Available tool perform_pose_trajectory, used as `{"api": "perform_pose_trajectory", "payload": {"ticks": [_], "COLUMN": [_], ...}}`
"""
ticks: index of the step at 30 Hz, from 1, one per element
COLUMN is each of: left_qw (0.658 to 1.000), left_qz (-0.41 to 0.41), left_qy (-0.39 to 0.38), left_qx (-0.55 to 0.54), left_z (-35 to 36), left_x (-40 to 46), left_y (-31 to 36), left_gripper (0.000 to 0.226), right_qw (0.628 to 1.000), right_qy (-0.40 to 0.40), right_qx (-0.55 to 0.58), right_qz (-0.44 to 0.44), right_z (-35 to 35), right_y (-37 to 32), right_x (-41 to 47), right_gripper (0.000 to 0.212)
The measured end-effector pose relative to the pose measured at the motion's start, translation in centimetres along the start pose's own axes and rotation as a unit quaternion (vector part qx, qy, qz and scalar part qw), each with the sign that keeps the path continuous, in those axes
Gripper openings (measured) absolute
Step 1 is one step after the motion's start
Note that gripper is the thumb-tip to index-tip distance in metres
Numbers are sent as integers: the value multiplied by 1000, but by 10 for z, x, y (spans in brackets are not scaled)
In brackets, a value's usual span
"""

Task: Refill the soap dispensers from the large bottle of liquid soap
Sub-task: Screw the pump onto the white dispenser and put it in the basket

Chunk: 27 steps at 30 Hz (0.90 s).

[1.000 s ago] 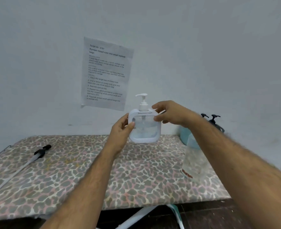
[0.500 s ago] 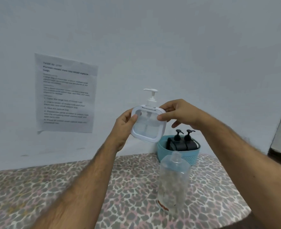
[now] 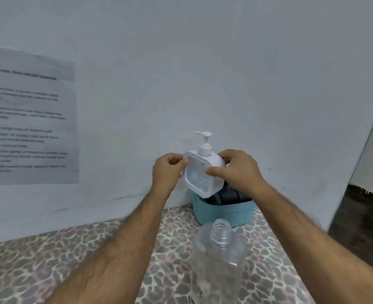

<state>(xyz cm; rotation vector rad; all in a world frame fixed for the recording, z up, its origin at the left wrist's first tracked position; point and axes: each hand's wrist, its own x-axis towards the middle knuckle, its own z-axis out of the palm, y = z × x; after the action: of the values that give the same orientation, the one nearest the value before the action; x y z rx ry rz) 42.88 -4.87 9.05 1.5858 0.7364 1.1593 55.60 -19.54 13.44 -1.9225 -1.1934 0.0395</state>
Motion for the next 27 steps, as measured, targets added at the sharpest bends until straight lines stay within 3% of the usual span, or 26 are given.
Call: {"api": "perform_pose_trajectory", "payload": {"ticks": [5, 14, 27], "left_qw": [1000, 991, 977], "left_qz": [-16, -54, -27], "left_qy": [-15, -113, -157], "left_qx": [5, -40, 142], "left_z": [17, 28, 29], "left_x": [15, 19, 18], "left_y": [-24, -43, -65], "left_gripper": [14, 28, 47], "right_qw": [997, 988, 981], "right_qy": [48, 84, 58], "right_qx": [-48, -123, -174], "right_qz": [20, 48, 59], "right_z": [21, 41, 70], "right_y": [15, 26, 43], "right_x": [2, -2, -11], "right_gripper": [39, 43, 41]}}
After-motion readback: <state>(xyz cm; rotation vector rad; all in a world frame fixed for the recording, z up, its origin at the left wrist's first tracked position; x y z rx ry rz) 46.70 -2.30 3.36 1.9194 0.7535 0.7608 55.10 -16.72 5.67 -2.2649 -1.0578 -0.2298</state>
